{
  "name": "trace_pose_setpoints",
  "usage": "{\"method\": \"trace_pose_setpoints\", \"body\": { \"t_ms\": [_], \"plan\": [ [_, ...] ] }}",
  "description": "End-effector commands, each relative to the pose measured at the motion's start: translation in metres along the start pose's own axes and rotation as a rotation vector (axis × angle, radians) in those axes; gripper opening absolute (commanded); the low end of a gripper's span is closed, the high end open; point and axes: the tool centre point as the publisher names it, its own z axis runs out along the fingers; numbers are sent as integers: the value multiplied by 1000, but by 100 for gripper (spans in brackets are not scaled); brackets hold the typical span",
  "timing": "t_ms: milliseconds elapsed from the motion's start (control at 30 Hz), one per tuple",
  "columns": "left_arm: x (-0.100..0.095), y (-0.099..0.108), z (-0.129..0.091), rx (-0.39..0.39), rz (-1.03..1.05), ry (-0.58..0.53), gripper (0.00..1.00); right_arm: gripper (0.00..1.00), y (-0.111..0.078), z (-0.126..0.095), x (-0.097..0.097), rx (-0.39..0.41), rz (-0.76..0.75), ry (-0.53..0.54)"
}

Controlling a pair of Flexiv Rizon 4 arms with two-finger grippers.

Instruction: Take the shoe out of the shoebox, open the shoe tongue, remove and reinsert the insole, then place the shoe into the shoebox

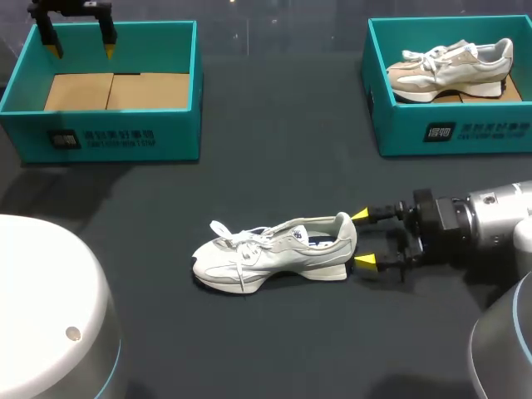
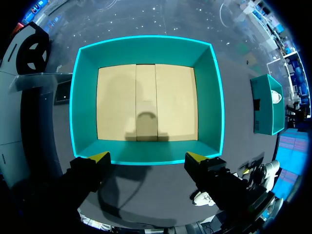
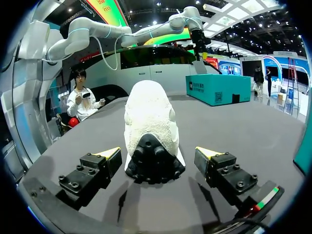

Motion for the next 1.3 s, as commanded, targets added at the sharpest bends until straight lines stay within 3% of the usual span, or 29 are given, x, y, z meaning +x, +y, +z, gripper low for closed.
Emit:
{"method": "trace_pose_setpoints", "body": {
  "t_ms": [33, 1300],
  "plan": [
    [0, 0, 0, 0, 0, 0, 100, 100, 2, 6, 3, 2, -2, -1],
    [0, 0, 0, 0, 0, 0, 100, 100, 8, 43, 6, 9, -48, 46]
  ]
}}
